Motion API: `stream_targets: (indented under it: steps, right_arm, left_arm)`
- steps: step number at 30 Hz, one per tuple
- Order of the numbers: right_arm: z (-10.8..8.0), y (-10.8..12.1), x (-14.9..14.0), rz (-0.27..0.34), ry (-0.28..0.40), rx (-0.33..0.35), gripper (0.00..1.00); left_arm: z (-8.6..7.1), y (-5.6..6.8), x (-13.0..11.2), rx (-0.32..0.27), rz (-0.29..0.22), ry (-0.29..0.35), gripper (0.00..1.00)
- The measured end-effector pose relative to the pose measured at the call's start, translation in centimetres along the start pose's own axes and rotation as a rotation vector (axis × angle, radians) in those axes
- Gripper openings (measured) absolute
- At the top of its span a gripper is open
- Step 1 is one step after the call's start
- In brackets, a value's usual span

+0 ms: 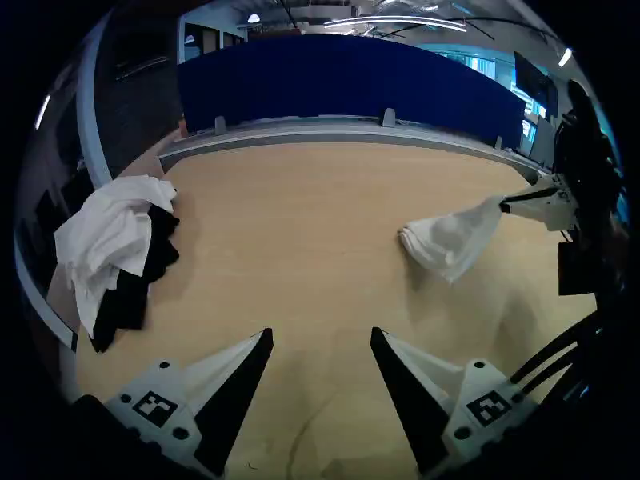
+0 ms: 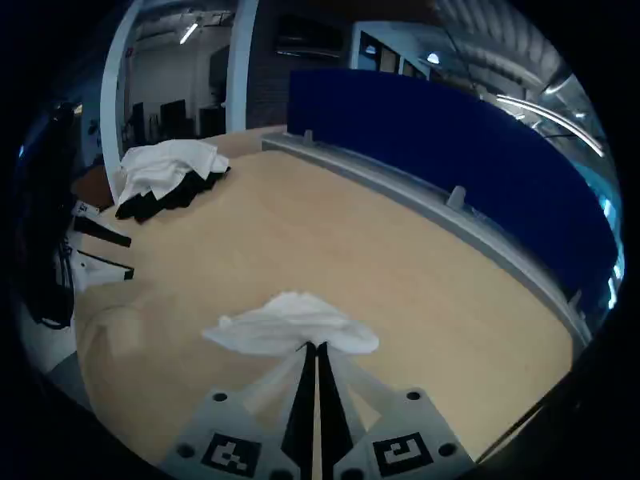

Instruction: Fold towel

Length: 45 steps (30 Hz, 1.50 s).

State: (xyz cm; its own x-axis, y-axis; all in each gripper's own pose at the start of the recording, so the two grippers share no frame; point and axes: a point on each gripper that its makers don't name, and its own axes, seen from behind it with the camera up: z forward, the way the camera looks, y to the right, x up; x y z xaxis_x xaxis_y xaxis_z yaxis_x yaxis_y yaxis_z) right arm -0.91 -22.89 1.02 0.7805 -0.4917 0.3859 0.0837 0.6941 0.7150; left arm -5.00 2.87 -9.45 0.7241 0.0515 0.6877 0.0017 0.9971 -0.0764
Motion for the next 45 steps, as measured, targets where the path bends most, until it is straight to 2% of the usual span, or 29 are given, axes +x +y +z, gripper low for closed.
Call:
stream_targets:
  steps: [4, 9, 18, 27, 33, 39, 45]
  right_arm:
    - [-0.9, 0.6, 3.2, -0.017, 0.054, -0.01, 0.02]
    - [-1.9, 1.1, 5.8, -0.033, 0.097, -0.017, 0.02]
    - [-3.1, 2.2, 6.9, 0.0, 0.116, -0.033, 0.02]
    - [-5.4, 4.1, 7.1, 0.024, 0.129, -0.071, 0.02]
    - [-7.2, 6.2, 6.4, 0.045, 0.128, -0.111, 0.02]
    - [-9.6, 8.9, 4.9, 0.087, 0.124, -0.142, 0.02]
    - [-12.2, 12.7, 2.6, 0.122, 0.108, -0.192, 0.02]
  left_arm:
    - [0.0, 0.0, 0.3, 0.0, 0.001, 0.004, 0.9]
    - [-0.1, 0.0, 0.4, -0.001, 0.002, 0.008, 0.9]
    - [-0.2, 0.1, 0.8, -0.005, 0.006, 0.016, 0.9]
    - [-0.4, 0.4, 1.1, -0.013, 0.013, 0.022, 0.9]
    - [-0.5, 0.9, 1.4, -0.024, 0.026, 0.025, 0.9]
    - [-0.4, 1.5, 1.8, -0.034, 0.037, 0.027, 0.9]
    - [-0.2, 1.8, 2.1, -0.037, 0.049, 0.028, 0.9]
